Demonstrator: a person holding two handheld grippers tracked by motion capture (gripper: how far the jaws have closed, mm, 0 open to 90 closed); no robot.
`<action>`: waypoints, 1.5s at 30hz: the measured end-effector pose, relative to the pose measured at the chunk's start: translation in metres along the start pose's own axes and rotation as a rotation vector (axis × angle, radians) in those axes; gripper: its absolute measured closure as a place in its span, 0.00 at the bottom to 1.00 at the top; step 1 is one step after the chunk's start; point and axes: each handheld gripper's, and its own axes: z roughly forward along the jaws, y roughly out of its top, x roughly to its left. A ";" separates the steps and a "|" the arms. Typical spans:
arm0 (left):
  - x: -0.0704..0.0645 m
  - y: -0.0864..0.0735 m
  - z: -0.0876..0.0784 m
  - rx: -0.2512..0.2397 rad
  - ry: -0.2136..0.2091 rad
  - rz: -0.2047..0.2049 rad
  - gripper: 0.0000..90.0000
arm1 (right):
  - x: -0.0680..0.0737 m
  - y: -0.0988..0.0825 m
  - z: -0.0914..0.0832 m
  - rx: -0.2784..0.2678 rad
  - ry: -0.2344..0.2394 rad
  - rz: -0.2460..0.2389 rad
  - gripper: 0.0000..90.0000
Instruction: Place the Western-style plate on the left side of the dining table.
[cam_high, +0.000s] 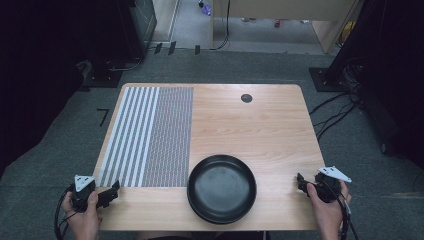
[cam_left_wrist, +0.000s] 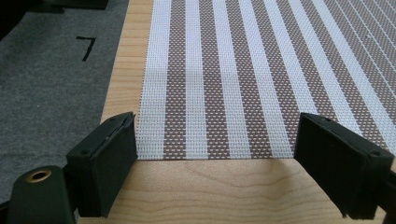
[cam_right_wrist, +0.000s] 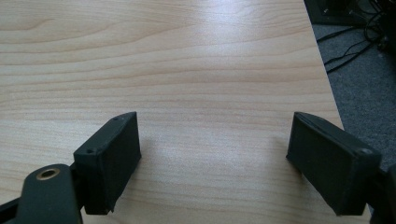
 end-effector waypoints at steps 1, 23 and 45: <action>0.000 0.000 0.000 0.000 0.000 0.000 0.15 | 0.000 0.000 0.000 0.000 0.000 0.000 0.18; -0.079 0.058 -0.024 -0.131 -0.119 0.043 0.15 | 0.002 -0.001 -0.001 0.000 -0.015 0.013 0.18; -0.164 0.048 -0.009 -0.086 -0.342 0.180 0.15 | 0.003 -0.001 -0.001 -0.002 -0.031 0.036 0.18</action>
